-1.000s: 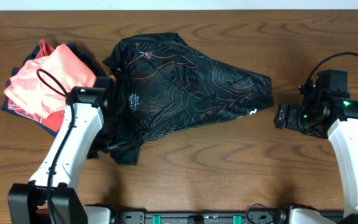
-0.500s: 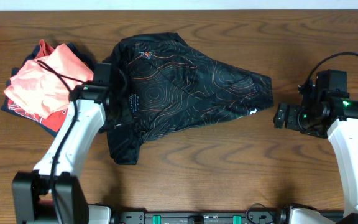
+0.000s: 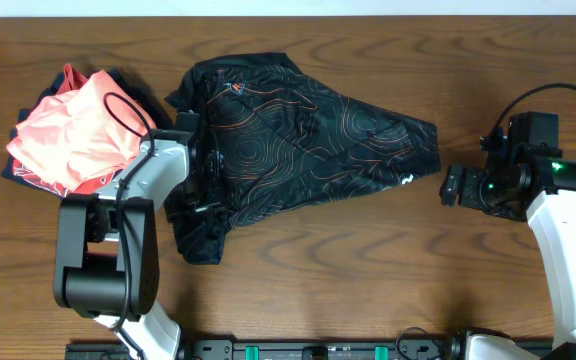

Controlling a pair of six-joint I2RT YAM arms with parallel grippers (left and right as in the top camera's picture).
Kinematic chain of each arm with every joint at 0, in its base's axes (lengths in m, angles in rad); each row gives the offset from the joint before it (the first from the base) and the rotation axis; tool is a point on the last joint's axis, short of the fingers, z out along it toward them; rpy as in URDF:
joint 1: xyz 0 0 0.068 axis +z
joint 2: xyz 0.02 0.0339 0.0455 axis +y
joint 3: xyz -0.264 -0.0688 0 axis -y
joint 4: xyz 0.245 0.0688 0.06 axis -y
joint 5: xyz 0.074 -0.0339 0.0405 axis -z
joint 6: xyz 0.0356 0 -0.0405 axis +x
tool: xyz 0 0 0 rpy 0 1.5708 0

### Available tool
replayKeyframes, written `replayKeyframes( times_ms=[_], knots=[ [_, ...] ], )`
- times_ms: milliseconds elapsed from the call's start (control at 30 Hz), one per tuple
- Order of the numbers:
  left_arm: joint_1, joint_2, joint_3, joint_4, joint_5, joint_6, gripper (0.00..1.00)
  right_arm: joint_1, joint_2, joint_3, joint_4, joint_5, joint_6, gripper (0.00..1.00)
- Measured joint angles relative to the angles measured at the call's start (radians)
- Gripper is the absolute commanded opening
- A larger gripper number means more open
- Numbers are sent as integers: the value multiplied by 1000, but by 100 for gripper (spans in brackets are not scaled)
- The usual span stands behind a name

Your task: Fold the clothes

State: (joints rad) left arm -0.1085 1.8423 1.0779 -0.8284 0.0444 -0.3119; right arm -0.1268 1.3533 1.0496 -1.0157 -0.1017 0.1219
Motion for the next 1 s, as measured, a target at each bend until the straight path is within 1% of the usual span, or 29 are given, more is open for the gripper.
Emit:
replayKeyframes(
  times_ms=[100, 300, 333, 400, 433, 633, 800, 833, 933, 1000],
  knots=[
    [0, 0, 0, 0, -5, 4, 56, 0, 0, 0, 0, 0, 0, 97],
    [0, 0, 0, -7, -9, 3, 57, 0, 0, 0, 0, 0, 0, 97],
    [0, 0, 0, -12, -12, 3, 58, 0, 0, 0, 1, 1, 0, 97],
    [0, -2, 0, -21, -18, 3, 70, 0, 0, 0, 3, 1, 0, 97],
    [0, -6, 0, -26, -22, 6, 72, 0, 0, 0, 3, 1, 0, 97],
    [0, -53, 0, -30, -26, 3, 71, 0, 0, 0, 5, 1, 0, 97],
    [0, -58, 0, -37, -26, 2, 70, 0, 0, 0, 6, 1, 0, 97],
    [0, -58, 0, -35, -26, 3, 70, 0, 0, 0, 6, 1, 0, 97],
    [0, -58, -3, -26, -26, 2, 63, 0, 0, 0, 6, 1, 0, 97],
    [0, -58, -11, -22, -30, 0, 55, 0, 0, 0, 6, 1, 0, 97]
  ],
)
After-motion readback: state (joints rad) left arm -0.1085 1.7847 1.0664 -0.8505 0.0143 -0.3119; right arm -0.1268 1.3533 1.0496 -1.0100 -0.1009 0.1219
